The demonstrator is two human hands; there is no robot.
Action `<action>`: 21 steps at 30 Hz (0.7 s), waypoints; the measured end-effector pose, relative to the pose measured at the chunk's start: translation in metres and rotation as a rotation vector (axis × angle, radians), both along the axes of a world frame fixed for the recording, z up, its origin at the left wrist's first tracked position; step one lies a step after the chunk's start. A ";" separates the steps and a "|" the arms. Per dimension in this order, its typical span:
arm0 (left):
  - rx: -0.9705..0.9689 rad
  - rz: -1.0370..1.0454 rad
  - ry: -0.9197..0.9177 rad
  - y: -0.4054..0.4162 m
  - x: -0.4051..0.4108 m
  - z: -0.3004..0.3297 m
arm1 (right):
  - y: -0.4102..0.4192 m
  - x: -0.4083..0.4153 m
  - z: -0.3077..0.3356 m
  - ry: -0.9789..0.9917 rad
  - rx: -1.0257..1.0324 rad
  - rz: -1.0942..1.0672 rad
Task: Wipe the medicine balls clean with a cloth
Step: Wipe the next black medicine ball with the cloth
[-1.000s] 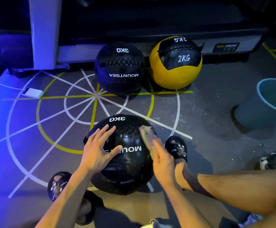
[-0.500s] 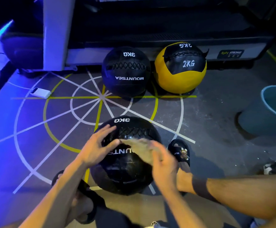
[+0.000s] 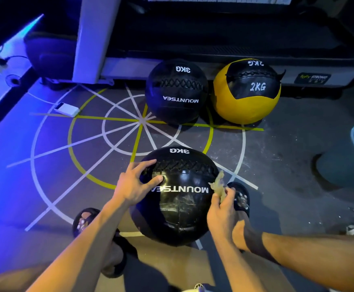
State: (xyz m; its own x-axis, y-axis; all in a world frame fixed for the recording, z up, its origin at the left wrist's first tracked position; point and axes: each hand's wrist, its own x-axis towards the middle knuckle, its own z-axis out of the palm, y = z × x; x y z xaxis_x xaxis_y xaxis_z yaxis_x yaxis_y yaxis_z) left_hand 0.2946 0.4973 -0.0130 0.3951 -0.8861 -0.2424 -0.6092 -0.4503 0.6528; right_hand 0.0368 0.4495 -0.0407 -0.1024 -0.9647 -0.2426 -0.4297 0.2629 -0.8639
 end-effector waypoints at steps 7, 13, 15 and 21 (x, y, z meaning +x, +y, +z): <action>0.028 -0.001 -0.060 -0.024 -0.009 0.004 | 0.048 0.037 -0.007 0.223 -0.730 0.761; 0.050 0.013 0.011 -0.026 -0.005 0.005 | 0.005 -0.007 -0.011 0.093 -0.614 0.585; 0.041 0.016 0.008 -0.026 -0.009 0.007 | -0.001 -0.015 -0.012 0.148 -0.557 0.294; 0.041 0.028 -0.020 -0.027 -0.008 0.000 | 0.058 0.047 -0.017 0.137 -0.692 0.655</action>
